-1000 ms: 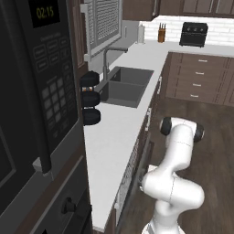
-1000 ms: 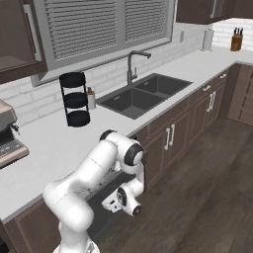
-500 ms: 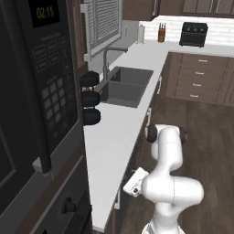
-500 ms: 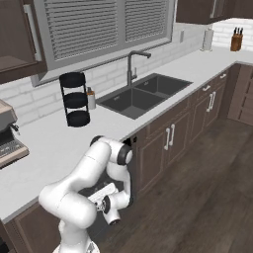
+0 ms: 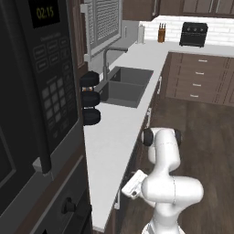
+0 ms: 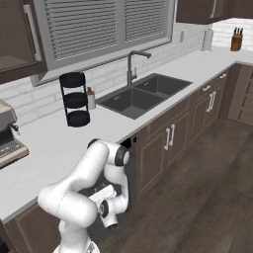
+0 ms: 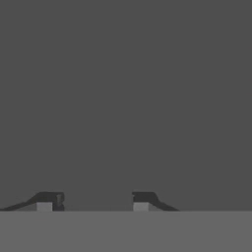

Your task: Pick up the cup and bowl from the counter, place them in the dishwasher, and close the dishwasher door.

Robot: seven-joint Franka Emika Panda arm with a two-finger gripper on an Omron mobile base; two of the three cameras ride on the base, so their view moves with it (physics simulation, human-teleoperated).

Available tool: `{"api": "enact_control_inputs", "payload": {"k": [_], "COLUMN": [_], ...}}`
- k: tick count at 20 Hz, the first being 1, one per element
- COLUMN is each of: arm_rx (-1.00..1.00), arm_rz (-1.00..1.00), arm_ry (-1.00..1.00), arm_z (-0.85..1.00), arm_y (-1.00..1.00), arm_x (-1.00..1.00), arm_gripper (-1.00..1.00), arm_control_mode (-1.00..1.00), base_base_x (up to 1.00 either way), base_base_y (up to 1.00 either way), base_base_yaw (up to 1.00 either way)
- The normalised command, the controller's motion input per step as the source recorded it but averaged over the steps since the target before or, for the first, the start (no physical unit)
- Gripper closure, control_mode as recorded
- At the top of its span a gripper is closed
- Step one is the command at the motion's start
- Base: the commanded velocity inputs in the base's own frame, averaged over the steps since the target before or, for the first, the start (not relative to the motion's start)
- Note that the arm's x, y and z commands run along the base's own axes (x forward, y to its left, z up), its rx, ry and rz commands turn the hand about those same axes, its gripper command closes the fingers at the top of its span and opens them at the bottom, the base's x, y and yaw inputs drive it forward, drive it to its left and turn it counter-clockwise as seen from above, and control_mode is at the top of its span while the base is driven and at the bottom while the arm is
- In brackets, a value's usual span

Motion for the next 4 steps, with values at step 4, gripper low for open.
{"api": "enact_control_inputs", "payload": {"k": [4], "arm_rx": [0.0], "arm_rz": [0.02], "arm_ry": [0.0], "arm_z": [0.47], "arm_y": [0.3], "arm_x": [0.47], "arm_gripper": [-1.0], "arm_control_mode": [-1.0], "base_base_x": [0.0], "base_base_y": [0.0], "base_base_yaw": [0.0]}}
